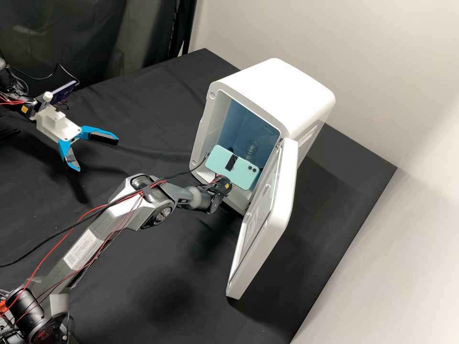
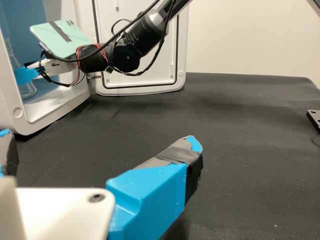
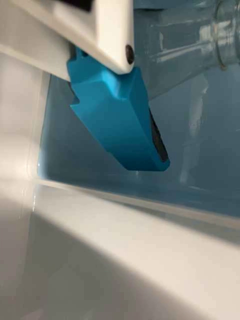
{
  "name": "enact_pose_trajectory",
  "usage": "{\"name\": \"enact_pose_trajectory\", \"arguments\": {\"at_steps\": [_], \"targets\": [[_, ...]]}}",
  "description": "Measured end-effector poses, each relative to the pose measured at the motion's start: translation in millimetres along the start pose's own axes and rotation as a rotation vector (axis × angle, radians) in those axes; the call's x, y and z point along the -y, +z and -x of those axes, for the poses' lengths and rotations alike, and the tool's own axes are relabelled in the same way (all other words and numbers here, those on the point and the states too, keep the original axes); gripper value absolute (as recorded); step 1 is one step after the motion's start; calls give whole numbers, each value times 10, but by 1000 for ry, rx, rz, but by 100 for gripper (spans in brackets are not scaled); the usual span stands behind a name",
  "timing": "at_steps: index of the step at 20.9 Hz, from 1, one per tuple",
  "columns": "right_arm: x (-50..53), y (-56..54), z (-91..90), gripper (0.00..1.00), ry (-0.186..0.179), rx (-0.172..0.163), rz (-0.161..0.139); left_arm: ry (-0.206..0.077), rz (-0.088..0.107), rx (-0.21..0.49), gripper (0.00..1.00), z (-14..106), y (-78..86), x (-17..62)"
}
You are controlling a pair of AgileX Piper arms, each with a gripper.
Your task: Place the flask in the incubator
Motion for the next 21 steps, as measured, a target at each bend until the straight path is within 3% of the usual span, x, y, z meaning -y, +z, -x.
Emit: {"name": "enact_pose_trajectory", "arguments": {"at_steps": [4,8,12,18,21], "targets": [[25,19,80,100,-3,-4,-7,3,-2,0,100,8,7,-5],[-28,31,266,100,29,-41,-19,2,-2,0,100,10,8,-3],[-69,-27,531,100,72,-107,-38,7,-5,1,100,22,19,-12],[-119,-58,899,100,138,-193,-107,9,-7,1,100,37,31,-15],[-61,-15,1106,100,127,-211,-112,9,-7,1,100,37,31,-15]]}}
